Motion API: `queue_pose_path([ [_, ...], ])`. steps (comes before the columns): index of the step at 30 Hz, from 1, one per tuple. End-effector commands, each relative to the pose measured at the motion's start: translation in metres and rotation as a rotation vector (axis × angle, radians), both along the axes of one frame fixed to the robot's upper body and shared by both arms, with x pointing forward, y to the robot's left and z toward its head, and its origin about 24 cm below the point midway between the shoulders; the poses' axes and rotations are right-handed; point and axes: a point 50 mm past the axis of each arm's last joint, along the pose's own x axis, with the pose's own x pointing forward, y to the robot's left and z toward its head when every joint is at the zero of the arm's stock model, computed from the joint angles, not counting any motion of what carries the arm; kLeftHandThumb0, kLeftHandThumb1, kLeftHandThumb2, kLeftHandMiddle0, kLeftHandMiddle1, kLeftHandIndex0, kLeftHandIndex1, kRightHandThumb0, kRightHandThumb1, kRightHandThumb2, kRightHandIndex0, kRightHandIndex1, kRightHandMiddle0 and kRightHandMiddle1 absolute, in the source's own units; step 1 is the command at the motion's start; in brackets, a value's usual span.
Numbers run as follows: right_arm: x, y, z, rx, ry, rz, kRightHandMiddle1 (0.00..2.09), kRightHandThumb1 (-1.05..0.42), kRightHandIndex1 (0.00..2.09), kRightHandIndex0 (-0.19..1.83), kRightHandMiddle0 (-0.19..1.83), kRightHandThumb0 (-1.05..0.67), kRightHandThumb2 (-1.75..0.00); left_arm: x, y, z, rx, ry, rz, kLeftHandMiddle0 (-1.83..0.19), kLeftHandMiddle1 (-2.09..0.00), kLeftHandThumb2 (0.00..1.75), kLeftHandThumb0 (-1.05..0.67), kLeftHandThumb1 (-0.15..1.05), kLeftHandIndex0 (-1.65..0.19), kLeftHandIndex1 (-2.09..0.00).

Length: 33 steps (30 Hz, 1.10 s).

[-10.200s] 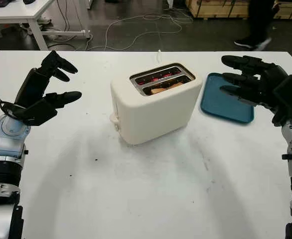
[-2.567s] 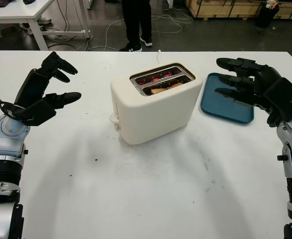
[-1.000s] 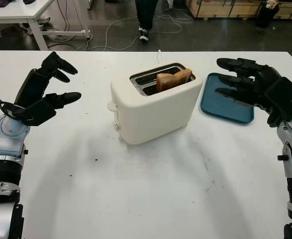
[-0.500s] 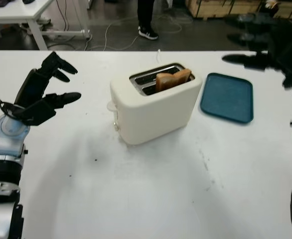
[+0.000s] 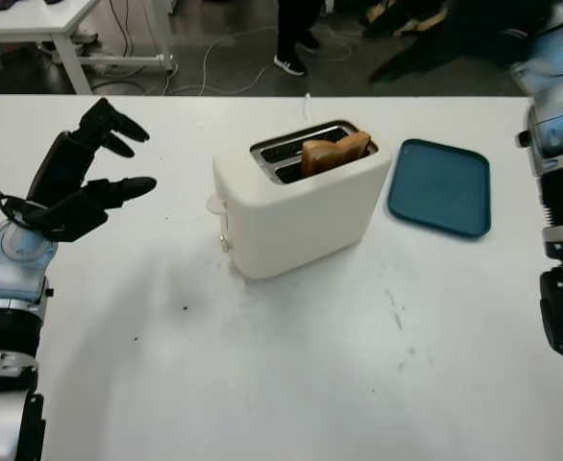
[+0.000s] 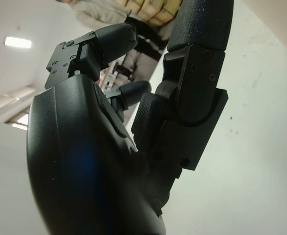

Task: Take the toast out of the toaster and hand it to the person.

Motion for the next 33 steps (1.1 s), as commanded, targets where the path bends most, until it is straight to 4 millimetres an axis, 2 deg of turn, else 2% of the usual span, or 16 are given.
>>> queue_pose_path([
  [1,0.002,0.005,0.003,-0.042,-0.033,0.01,0.13,-0.52,0.26,0.98,0.92,-0.4,-0.01,0.0,0.002,0.004,0.007,-0.017,0.004,-0.06,-1.64,0.18,-1.05,0.92,-0.07,-1.53],
  [7,0.007,0.012,-0.011,-0.081,0.031,0.058,0.09,-0.57,0.25,0.94,0.9,-0.47,-0.02,0.001,0.002,0.004,0.013,-0.016,0.007,-0.06,-1.64,0.19,-1.05,0.92,-0.07,-1.53],
  [24,0.006,0.025,-0.03,-0.163,0.123,0.13,0.05,-0.6,0.29,0.82,0.85,-0.42,0.0,0.0,0.002,0.004,0.009,-0.019,0.008,-0.06,-1.65,0.19,-1.05,0.92,-0.06,-1.55],
  [29,0.007,0.026,-0.036,-0.212,0.121,0.132,0.05,-0.6,0.34,0.83,0.87,-0.52,0.0,0.0,0.002,0.004,-0.003,-0.017,0.009,-0.06,-1.65,0.18,-1.05,0.92,-0.08,-1.54],
  [33,0.008,0.026,-0.043,-0.225,0.14,0.126,0.05,-0.6,0.36,0.83,0.88,-0.51,0.0,0.0,0.003,0.004,0.006,-0.017,0.008,-0.05,-1.64,0.19,-1.05,0.92,-0.07,-1.54],
])
